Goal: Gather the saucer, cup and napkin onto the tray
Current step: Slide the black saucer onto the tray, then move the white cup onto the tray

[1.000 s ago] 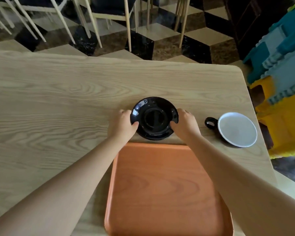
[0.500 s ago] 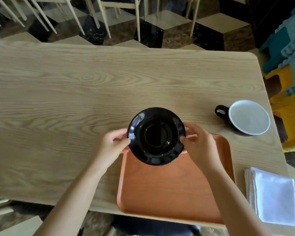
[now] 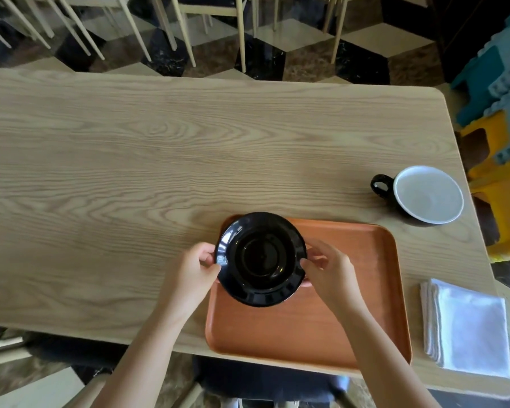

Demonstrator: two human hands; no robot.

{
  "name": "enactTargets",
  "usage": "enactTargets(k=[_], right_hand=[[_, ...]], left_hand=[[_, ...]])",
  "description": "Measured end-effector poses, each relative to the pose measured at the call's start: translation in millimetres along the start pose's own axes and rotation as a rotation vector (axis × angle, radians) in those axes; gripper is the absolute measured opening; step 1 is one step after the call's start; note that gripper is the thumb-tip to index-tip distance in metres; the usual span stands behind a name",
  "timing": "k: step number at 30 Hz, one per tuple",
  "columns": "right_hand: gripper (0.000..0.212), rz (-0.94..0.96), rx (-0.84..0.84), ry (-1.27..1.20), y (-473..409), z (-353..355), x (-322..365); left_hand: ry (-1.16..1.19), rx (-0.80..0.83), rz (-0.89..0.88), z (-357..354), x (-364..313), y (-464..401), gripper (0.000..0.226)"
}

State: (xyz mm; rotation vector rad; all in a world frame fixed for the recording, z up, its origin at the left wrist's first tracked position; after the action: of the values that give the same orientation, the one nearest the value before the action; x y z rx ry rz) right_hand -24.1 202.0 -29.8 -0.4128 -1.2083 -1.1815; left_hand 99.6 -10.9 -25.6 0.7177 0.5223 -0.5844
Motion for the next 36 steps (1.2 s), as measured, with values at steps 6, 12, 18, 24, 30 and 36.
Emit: enactTargets(k=[6,12,18,24,30,36], right_hand=[[0.047,-0.003,0.014,-0.062,0.5,-3.6,0.8],[0.052,0.001,0.015,-0.078,0.4,-4.3,0.6],[0.037,0.009,0.1,0.146,2.6,3.0,8.5],[0.024,0.327,-0.111,0.49,18.1,67.6,45.7],[0.048,0.186,-0.41,0.721,-5.4,180.9,26.3],[0.061,-0.078,-0.204,0.787,-47.1,220.9,-4.2]], left_hand=[[-0.049,-0.032,0.03,4.9,-2.0,-1.2,0.021],[-0.044,0.016,0.054,7.9,-2.9,-2.6,0.025],[-0.202,-0.041,-0.006,16.6,-9.2,1.7,0.029],[-0.235,-0.215,-0.337,3.3,-75.1,26.2,0.022],[-0.423,-0.205,-0.826,-65.8,-191.5,22.0,0.049],[-0.708,-0.108,-0.92,-142.8,-266.5,-14.8,0.062]])
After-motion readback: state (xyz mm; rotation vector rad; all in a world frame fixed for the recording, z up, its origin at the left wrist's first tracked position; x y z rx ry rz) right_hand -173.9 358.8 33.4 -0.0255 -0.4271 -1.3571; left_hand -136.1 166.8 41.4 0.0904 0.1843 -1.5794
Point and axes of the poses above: each hand's wrist, its own y-axis away from the middle knuckle, its own z-axis out of the back of the hand, x = y × z, the point moved 7 cm from there along -y, towards the middle knuckle, and after that the axes turned 3 degrees about z, right-handed, at the moved point
